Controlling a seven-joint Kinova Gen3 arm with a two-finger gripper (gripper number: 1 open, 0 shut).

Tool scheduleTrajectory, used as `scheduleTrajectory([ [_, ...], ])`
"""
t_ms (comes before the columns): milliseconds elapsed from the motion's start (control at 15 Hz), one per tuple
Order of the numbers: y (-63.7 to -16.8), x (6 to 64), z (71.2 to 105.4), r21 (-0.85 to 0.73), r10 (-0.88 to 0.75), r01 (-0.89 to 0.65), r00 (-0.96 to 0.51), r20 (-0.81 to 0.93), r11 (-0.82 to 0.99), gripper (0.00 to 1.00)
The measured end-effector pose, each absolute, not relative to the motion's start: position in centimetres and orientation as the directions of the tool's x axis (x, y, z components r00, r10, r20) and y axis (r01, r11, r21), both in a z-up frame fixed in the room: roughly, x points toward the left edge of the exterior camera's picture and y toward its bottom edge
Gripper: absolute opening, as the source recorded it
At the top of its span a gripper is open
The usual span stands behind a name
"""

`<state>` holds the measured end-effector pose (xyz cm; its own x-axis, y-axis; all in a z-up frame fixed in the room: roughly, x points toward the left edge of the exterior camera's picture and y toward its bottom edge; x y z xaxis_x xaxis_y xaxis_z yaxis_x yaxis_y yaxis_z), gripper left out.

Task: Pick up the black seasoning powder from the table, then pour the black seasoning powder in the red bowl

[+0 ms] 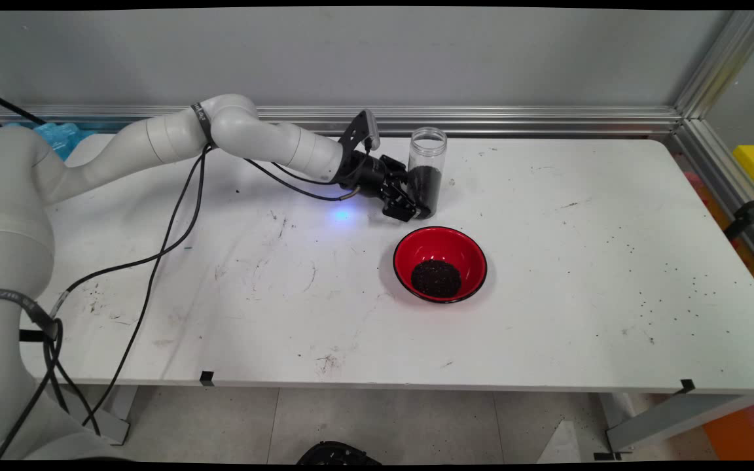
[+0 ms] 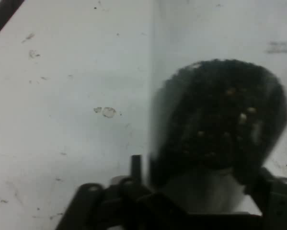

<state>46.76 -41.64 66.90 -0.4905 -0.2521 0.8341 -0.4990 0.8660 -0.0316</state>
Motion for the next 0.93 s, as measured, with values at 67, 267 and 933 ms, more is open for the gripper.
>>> scheduleTrajectory([
  [67,-41.7,46.7,66.8,-0.029,-0.253,-0.497,-0.49,0.834,0.867,0.0],
  [267,-41.6,46.6,66.6,-0.023,-0.255,-0.493,-0.488,0.835,0.869,0.0],
  [933,-40.8,47.3,68.8,-0.027,-0.231,-0.473,-0.478,0.848,0.88,0.0],
])
